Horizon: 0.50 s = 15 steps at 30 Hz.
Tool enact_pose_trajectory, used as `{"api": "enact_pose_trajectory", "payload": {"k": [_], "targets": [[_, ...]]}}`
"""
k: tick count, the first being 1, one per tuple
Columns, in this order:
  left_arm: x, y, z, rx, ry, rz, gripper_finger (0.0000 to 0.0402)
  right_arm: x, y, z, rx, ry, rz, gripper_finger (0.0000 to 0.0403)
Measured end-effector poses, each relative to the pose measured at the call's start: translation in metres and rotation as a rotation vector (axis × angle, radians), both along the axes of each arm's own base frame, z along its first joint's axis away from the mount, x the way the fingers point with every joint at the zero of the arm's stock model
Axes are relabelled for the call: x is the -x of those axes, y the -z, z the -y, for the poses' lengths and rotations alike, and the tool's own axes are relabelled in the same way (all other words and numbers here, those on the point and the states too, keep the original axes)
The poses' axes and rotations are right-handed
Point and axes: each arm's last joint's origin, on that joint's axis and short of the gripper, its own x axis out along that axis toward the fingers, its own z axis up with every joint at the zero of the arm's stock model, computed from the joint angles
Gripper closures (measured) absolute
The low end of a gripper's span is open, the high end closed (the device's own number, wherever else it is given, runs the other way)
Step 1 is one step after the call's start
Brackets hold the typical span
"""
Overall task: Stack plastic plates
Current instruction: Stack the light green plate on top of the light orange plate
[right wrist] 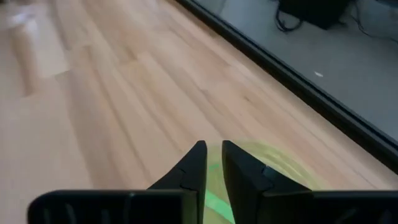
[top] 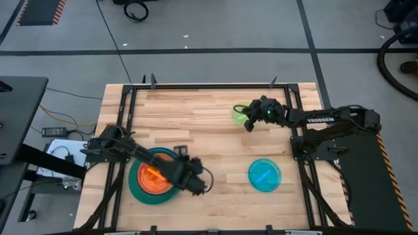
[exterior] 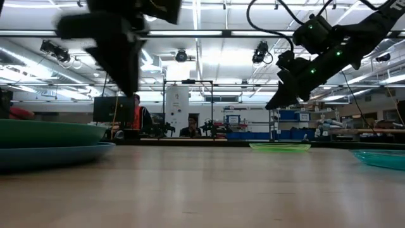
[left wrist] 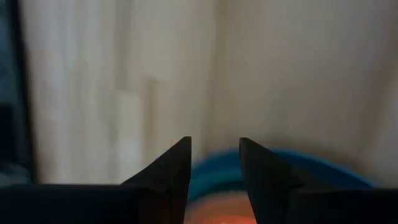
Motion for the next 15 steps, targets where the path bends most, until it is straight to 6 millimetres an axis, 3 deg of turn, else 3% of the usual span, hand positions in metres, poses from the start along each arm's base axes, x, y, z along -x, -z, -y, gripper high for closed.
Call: {"api": "enact_pose_trajectory", "payload": {"k": [5,15], "targets": [[-0.024,-0.002,-0.029,-0.111,0.139,0.027,0.026,0.009,0.001,0.019,-0.031,0.09,0.012,0.0323],[-0.075,0.0,-0.103,-0.038,0.407,0.075,0.026,0.028,0.024,0.056,-0.16,0.269,-0.03,0.0304]]}}
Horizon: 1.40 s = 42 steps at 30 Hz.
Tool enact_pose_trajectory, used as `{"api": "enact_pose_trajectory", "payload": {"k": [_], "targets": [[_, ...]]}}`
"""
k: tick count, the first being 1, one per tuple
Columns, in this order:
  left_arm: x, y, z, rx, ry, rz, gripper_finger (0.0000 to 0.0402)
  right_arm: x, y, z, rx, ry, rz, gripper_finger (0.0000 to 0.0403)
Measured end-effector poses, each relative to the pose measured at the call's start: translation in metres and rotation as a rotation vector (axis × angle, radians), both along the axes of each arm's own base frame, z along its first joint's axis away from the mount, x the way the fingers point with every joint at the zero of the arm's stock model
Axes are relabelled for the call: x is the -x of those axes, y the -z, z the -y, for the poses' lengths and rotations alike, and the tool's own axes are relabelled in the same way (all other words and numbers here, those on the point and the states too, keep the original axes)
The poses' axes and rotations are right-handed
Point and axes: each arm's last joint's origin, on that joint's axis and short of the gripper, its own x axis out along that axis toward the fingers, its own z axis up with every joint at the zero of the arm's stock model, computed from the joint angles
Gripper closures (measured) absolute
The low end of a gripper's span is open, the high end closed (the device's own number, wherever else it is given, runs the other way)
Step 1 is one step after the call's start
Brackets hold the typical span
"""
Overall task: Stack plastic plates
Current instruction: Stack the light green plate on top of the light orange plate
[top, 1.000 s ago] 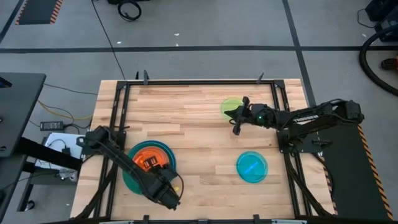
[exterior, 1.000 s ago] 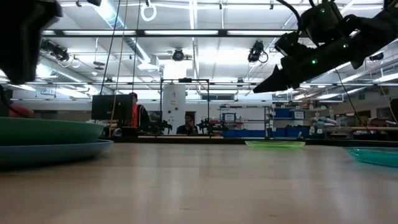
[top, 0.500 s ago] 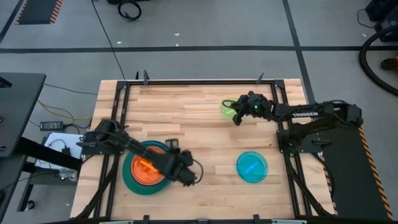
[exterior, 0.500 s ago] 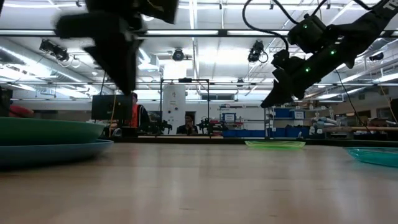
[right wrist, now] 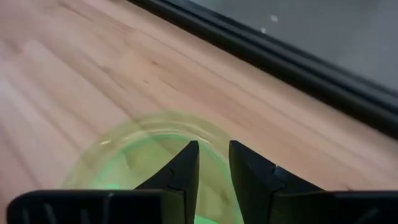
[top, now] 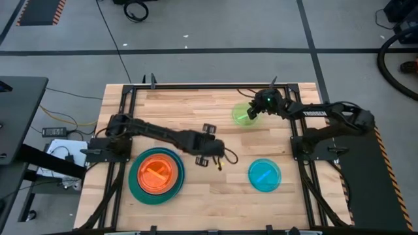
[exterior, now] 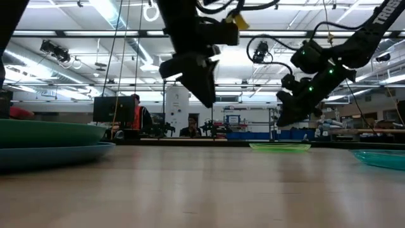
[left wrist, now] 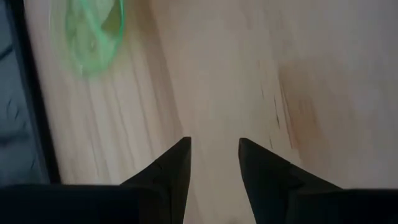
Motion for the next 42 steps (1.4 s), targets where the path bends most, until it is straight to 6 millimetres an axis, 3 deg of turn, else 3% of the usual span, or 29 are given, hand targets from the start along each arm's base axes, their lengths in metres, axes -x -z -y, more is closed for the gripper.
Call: {"api": "enact_pose_trajectory", "payload": {"k": [9,14,20,31,42], "targets": [[-0.018,0.003,-0.074,0.169,0.038,0.088,0.026,0.022,0.017,0.027,-0.117,0.137,0.006,0.0311],[-0.019,0.006,-0.096,0.146,0.075,0.081,0.026,0.025,0.028,0.032,-0.224,0.081,0.045,0.0311],[-0.022,0.012,-0.095,0.146,0.206,0.045,0.026,0.023,0.028,0.028,-0.287,0.003,0.083,0.0311],[-0.023,0.015,-0.079,0.154,0.248,0.03,0.026,0.013,0.029,0.013,-0.369,-0.13,0.083,0.0312],[-0.024,0.014,-0.071,0.162,0.248,0.046,0.026,0.015,0.01,0.029,-0.185,0.142,-0.138,0.0312]]}}
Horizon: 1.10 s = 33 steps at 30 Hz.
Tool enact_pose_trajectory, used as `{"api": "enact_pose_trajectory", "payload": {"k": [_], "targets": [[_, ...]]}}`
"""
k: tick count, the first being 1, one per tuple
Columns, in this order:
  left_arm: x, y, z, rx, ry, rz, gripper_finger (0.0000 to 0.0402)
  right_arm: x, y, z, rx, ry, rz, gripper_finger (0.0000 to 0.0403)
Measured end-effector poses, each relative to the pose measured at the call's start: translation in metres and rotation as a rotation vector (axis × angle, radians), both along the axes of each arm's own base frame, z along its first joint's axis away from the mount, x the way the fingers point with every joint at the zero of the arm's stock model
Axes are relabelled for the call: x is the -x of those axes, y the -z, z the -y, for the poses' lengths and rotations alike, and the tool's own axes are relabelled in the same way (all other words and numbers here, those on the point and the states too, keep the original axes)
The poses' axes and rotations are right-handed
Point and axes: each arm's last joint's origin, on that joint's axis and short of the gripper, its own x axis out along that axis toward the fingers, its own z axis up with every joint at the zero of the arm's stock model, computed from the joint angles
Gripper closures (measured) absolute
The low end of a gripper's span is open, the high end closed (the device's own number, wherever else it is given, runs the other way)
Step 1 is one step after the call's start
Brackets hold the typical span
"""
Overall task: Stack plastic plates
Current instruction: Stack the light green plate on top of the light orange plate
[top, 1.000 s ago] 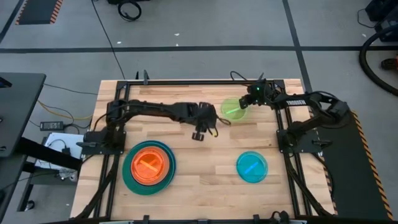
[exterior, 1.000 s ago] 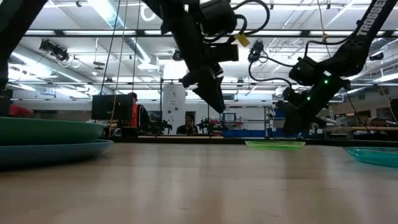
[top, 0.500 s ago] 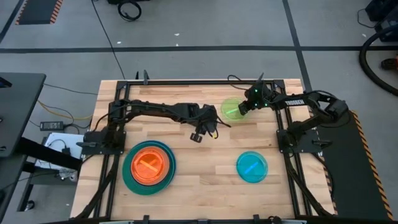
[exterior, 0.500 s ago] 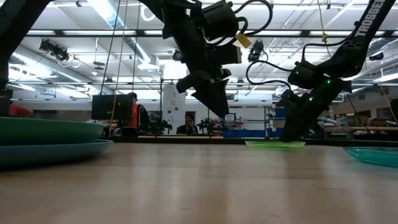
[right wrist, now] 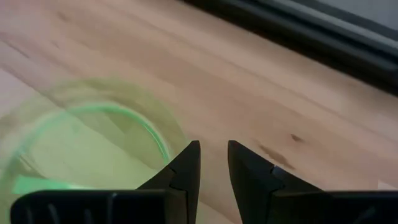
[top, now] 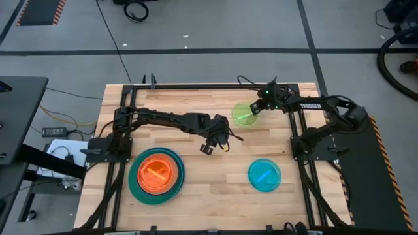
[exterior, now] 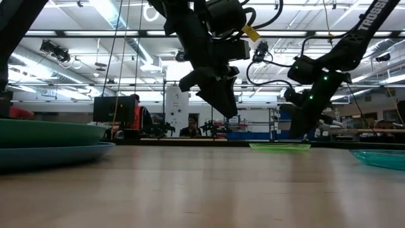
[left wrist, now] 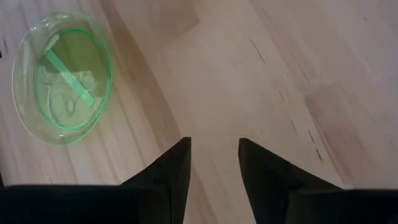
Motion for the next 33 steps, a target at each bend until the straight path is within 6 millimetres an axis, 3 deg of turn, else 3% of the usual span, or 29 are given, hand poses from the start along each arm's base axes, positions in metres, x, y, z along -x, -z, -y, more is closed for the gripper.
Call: {"api": "enact_pose_trajectory", "payload": {"k": [5,13,23,33], "targets": [[0.0,0.0,0.001,-0.001,0.002,0.002,0.026,-0.003,0.006,0.002,-0.085,-0.03,-0.061,0.0312],[0.001,0.001,0.007,-0.032,-0.007,-0.015,0.026,-0.018,0.01,-0.012,-0.295,-0.288,0.113,0.0312],[-0.004,0.003,0.01,-0.051,0.021,0.013,0.026,-0.025,-0.006,-0.024,-0.227,-0.322,0.13,0.0312],[-0.02,0.035,-0.005,-0.129,0.107,0.024,0.026,-0.04,-0.02,-0.053,-0.121,-0.347,0.079,0.0312]]}}
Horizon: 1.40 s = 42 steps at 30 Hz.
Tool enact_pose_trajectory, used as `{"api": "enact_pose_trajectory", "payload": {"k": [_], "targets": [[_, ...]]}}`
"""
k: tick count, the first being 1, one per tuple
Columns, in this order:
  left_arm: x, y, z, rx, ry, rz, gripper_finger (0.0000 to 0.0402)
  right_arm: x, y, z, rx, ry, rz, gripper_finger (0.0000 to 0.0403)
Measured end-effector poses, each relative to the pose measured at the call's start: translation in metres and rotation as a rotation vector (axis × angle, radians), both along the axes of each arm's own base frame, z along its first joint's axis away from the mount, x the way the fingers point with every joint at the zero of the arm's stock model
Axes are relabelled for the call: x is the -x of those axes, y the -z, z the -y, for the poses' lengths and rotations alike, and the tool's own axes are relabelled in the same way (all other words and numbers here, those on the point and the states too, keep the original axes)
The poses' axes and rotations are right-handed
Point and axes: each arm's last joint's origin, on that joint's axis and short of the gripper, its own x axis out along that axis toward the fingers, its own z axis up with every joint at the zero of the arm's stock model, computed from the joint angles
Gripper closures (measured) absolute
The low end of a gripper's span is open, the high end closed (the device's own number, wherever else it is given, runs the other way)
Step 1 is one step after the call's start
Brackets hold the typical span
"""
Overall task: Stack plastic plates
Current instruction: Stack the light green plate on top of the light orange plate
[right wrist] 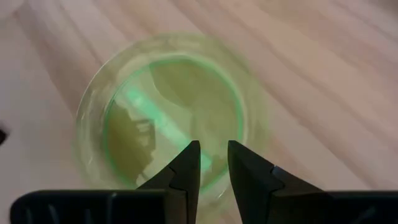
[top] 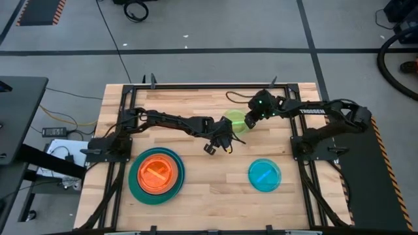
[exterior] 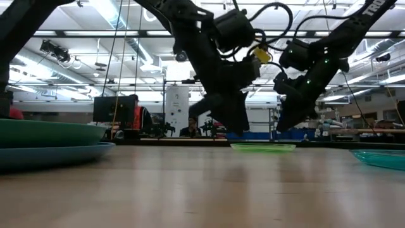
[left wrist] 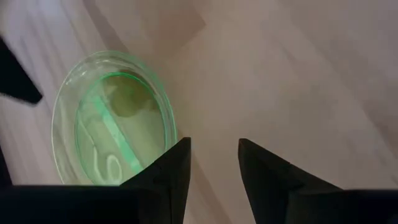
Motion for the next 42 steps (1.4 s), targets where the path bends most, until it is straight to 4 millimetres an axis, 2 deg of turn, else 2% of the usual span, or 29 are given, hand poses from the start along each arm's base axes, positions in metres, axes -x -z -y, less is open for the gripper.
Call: {"api": "enact_pose_trajectory", "payload": {"k": [9,16,19,24,27,36,42], "targets": [[-0.013,0.024,-0.024,-0.018,-0.036,0.065,0.026,0.014,-0.016,-0.024,0.103,0.083,-0.129,0.0312],[-0.012,0.037,-0.037,-0.012,-0.059,0.042,0.0263,0.014,-0.025,-0.04,0.131,0.069,-0.1,0.0312],[-0.011,0.037,-0.038,-0.016,-0.063,0.031,0.0285,0.011,-0.025,-0.045,0.138,0.05,-0.096,0.0312],[-0.01,0.038,-0.04,-0.02,-0.061,0.021,0.0358,0.009,-0.025,-0.049,0.174,0.059,-0.11,0.0312],[-0.008,0.039,-0.04,-0.019,-0.063,-0.002,0.0391,0.008,-0.025,-0.052,0.181,0.067,-0.11,0.0312],[-0.001,0.031,-0.024,-0.055,-0.135,-0.076,0.0397,0.008,-0.026,-0.056,0.256,0.108,-0.126,0.0312],[0.005,0.008,-0.007,-0.1,-0.2,-0.054,0.0399,0.009,-0.027,-0.055,0.272,0.131,-0.134,0.0312]]}}
